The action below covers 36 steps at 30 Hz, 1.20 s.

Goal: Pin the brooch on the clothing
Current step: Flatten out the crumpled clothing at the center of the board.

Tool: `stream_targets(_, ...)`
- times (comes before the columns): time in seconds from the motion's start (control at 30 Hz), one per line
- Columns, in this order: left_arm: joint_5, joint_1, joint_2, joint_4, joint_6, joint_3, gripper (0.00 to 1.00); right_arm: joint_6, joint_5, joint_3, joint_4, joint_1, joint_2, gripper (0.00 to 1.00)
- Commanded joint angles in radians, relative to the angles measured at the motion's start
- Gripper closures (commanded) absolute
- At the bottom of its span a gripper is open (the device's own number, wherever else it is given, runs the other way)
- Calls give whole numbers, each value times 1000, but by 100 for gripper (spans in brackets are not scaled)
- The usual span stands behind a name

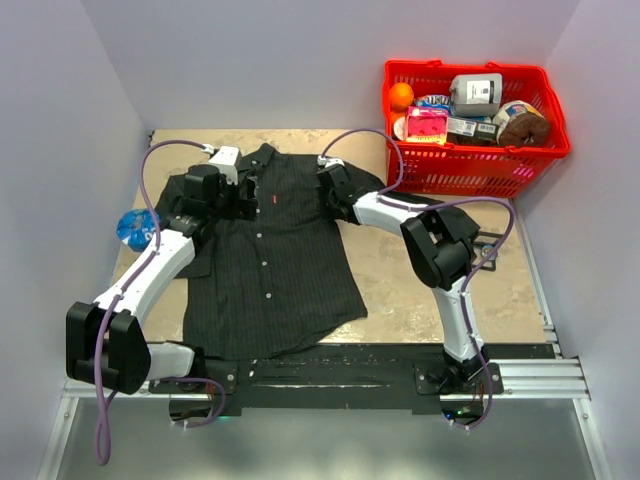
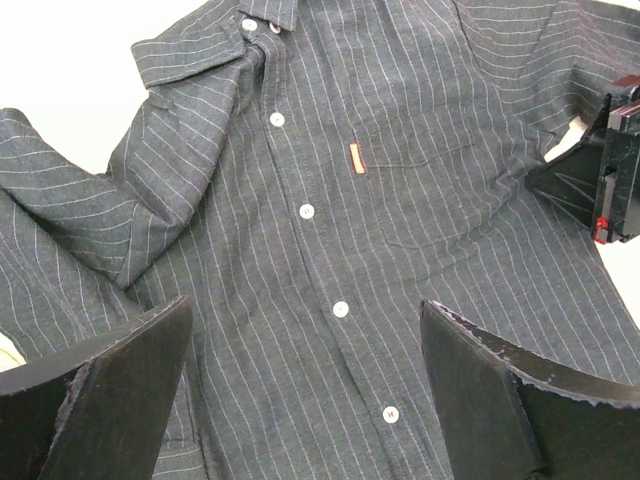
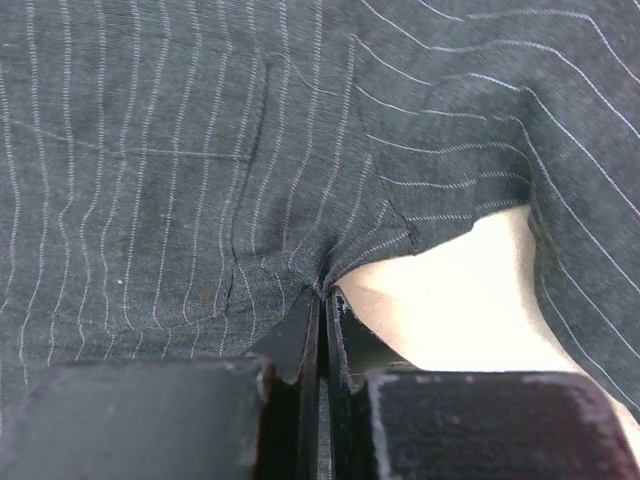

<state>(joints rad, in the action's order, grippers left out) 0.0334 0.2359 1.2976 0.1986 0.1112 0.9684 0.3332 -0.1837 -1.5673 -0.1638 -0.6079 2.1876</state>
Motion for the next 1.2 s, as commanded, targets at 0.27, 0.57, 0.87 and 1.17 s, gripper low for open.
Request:
stream_targets(0.27,40,0,12,-4,-35,13,1,-17,-138,101,-3,138,-103,100)
stream_targets(0.57,28,-64,-17,42,18,-71,1,-49,-197,107,-31,140,-149,100)
stream_targets(0.87,-60,-303,-5,67,67,-192,1,-102,-40,72,-34,128,-212,29)
stream_targets(1.17,59,-300,121,108,54,-178,29,-89,26,90,9,92,-322,28)
